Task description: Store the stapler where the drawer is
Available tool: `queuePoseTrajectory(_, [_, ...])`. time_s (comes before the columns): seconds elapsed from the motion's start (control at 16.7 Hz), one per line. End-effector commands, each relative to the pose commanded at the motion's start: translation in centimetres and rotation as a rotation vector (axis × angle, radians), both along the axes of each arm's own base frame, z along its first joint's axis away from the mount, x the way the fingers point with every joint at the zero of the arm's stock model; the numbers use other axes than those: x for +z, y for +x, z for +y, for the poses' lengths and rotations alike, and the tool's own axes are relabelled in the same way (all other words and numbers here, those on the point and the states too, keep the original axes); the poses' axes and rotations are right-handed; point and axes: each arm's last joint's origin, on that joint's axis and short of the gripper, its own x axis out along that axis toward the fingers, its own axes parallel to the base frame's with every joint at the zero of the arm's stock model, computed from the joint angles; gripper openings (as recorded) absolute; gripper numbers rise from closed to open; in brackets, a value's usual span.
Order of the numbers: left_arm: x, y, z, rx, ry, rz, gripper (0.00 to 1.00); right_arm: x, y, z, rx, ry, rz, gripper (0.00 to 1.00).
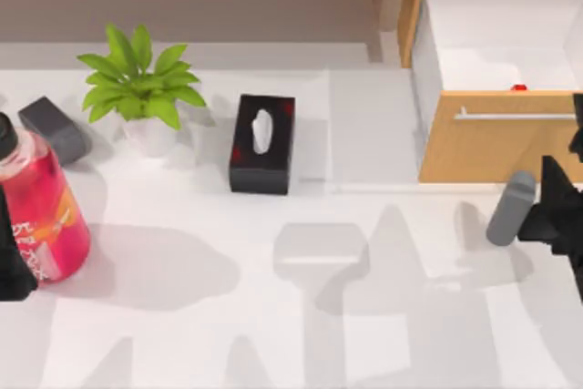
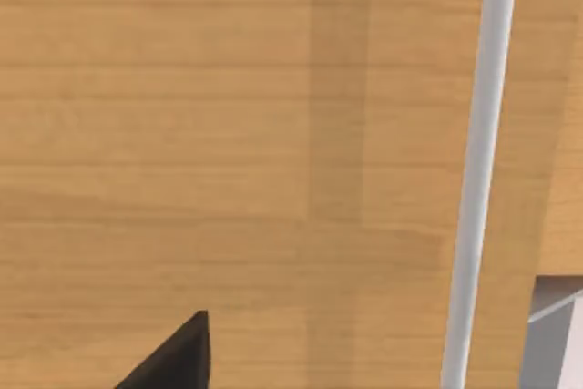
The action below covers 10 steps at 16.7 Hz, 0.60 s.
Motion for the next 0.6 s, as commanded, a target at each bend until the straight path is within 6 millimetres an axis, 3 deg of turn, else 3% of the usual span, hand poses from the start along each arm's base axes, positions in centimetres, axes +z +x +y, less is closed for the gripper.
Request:
queuePoseTrajectory(0.3, [0.0, 0.0, 0.0, 0.0, 0.0, 0.0, 1.0, 0.1, 2.1, -0.1, -0.004, 0.0, -0.004, 1.0])
queuePoseTrajectory(0.54, [0.0, 0.0, 0.0, 0.0, 0.0, 0.0, 1.0, 0.1, 2.4, -0.1, -0.004, 0.0, -0.004, 1.0])
queuePoseTrajectory(0.6, [0.0, 0.0, 0.0, 0.0, 0.0, 0.0, 1.0, 0.1, 2.4, -0.1, -0.004, 0.0, -0.004, 0.92])
